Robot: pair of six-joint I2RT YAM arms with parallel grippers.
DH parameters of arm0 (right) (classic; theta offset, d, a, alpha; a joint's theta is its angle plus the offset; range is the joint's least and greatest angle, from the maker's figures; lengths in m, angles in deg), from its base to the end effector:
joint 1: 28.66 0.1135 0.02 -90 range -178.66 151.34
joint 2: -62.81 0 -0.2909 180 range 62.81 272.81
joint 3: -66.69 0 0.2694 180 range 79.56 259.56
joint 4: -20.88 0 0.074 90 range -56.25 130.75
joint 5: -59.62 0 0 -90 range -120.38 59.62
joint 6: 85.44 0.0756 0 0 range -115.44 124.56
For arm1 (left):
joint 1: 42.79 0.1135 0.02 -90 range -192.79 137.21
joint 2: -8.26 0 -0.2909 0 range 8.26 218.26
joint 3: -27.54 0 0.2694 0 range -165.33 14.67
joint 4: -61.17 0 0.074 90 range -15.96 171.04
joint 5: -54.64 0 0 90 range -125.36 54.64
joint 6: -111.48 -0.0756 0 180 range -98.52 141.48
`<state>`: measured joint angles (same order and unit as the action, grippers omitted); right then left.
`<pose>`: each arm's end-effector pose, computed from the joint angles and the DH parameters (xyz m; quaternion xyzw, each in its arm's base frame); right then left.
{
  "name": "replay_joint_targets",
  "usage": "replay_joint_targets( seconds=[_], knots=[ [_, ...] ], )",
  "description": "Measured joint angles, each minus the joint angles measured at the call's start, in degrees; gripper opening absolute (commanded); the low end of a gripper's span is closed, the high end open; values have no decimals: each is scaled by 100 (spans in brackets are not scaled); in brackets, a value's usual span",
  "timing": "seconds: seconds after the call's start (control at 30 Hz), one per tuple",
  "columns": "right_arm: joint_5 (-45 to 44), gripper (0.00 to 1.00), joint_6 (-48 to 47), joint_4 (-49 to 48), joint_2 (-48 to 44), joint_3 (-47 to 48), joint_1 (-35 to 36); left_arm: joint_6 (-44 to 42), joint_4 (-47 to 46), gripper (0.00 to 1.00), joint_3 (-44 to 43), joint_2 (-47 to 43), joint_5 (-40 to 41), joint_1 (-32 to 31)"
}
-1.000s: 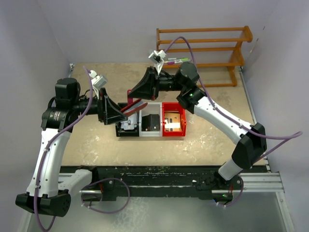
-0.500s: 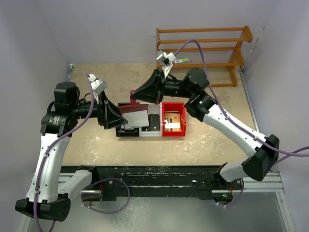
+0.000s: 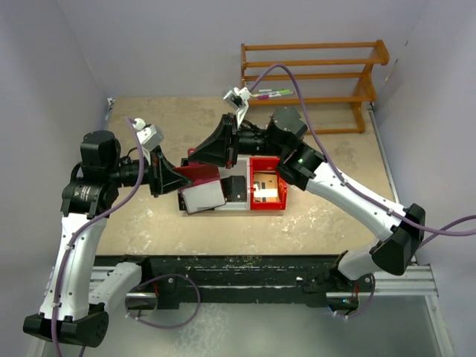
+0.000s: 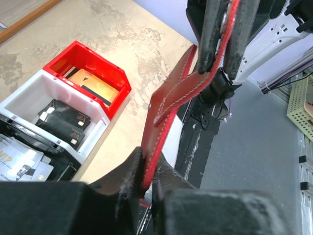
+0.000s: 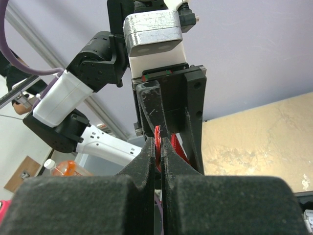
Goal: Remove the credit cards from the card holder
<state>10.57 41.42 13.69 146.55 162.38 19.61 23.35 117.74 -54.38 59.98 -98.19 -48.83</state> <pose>0.2131 0.3134 0.5014 -0.3376 0.5121 0.6657 0.4250 0.1618 -0.0848 0.4292 0.3010 0.7147 -0.4729 0.4183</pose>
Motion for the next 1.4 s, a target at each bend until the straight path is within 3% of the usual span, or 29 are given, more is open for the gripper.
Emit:
replay_joint_targets(
  seconds=[0.07,0.33,0.57,0.73,0.87,1.4],
  knots=[
    [-9,1,-2,48,35,28,0,11,-24,0,42,-11,-9,0],
    [162,64,136,-175,-20,-138,-221,807,-527,0,83,-122,-177,0],
    [192,84,-90,-595,-1239,-1947,-833,2417,-1554,0,79,57,-702,0],
    [120,86,-459,-1025,-2736,-3480,-841,3615,-2363,0,79,236,-946,0],
    [-96,85,-752,-1095,-3270,-3834,-841,4260,-2839,0,79,264,-1071,0],
    [-240,84,-785,-1613,-2284,-4048,-844,5010,-3305,0,79,264,-1154,0]
  ],
)
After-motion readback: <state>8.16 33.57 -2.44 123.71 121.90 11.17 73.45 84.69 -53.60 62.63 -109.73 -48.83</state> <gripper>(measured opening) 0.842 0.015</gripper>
